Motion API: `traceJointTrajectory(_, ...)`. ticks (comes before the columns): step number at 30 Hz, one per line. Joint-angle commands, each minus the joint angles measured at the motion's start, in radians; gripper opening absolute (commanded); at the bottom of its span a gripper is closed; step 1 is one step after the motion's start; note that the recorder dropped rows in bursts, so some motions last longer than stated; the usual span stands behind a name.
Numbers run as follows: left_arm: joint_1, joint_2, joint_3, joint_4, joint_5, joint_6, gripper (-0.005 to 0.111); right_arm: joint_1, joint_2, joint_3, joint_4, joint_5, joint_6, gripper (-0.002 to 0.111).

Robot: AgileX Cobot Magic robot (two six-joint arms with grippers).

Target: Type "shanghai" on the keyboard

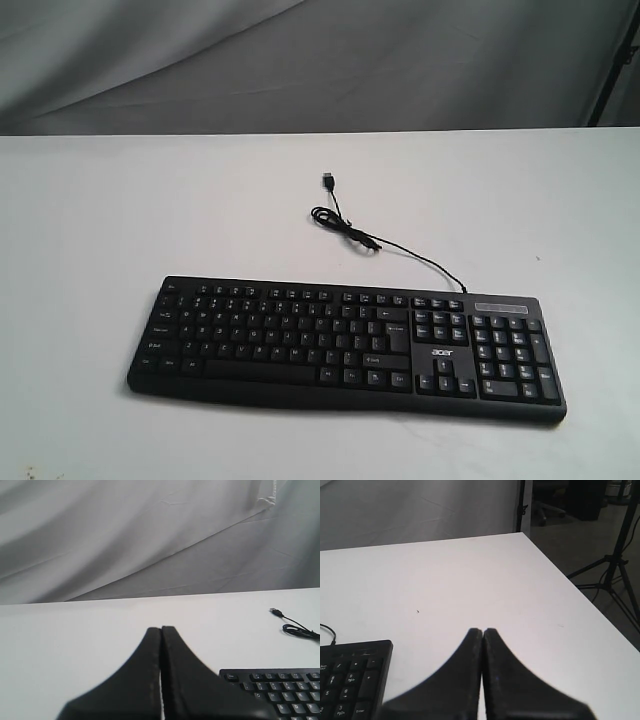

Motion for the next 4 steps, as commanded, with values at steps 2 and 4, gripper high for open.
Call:
traceJointTrajectory(2,-0.006,-0.002,0.002,0.0,-0.006,-0.003,0.0,-0.01,-0.006,0.003,-0.01,0.002,0.002,0.0)
traceJointTrajectory(4,-0.006,-0.002,0.002,0.0,-0.006,-0.003,0.0,-0.01,-0.006,0.003,-0.01,0.002,0.002,0.0)
